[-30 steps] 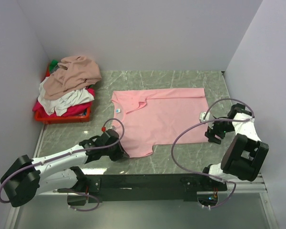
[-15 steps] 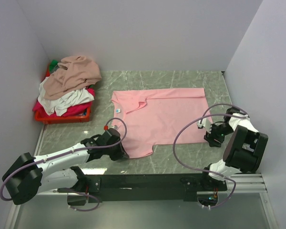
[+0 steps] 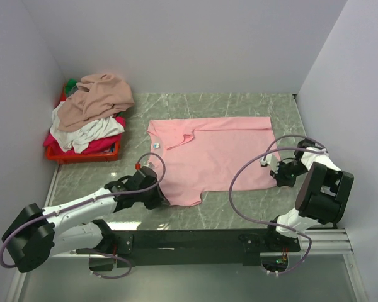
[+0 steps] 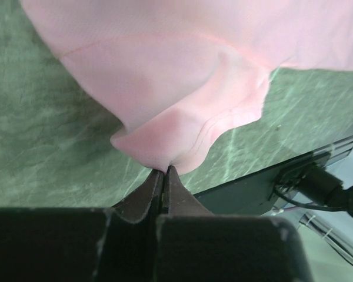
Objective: Fold and stack the t-shirts
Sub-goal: Fold the tshirt
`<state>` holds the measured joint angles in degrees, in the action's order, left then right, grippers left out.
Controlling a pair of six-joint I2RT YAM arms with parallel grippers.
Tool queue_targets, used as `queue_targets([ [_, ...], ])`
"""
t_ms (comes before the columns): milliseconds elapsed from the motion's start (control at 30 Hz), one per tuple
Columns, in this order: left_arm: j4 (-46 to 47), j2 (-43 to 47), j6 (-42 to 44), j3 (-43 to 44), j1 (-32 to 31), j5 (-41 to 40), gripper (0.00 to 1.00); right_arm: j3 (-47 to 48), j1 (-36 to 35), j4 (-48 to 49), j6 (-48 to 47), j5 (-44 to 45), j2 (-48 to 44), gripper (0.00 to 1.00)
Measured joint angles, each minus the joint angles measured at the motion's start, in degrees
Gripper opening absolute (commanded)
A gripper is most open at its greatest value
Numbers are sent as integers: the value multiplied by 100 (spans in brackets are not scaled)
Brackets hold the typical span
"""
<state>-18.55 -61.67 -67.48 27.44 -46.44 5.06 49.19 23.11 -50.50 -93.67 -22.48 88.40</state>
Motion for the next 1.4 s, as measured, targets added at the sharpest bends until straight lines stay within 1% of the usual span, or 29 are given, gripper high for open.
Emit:
queue_targets([
  [233,7,144,83,317,428,15,0,680,-90,-315,304,-378,-105,0],
  [367,63,157,94,448,713,133,0,824,-245,-317,535,-404,-85,0],
  [500,70,144,177,581,962,223,0,938,-323,-280,800,-431,50,0],
  [667,120,-13,341,962,1320,258,0,1281,-326,-179,1126,-487,289,0],
  [867,341,-581,529,1392,1631,264,0,1655,-393,96,1537,-570,544,0],
  [1033,468,-1228,710,1727,1775,260,0,1888,-625,417,1934,-566,855,0],
  [1167,459,-1639,957,2140,1873,245,0,2162,-769,638,2216,-557,1217,0],
  [1400,501,-2315,1517,3025,2013,208,0,2514,-791,791,2492,-490,1617,0],
])
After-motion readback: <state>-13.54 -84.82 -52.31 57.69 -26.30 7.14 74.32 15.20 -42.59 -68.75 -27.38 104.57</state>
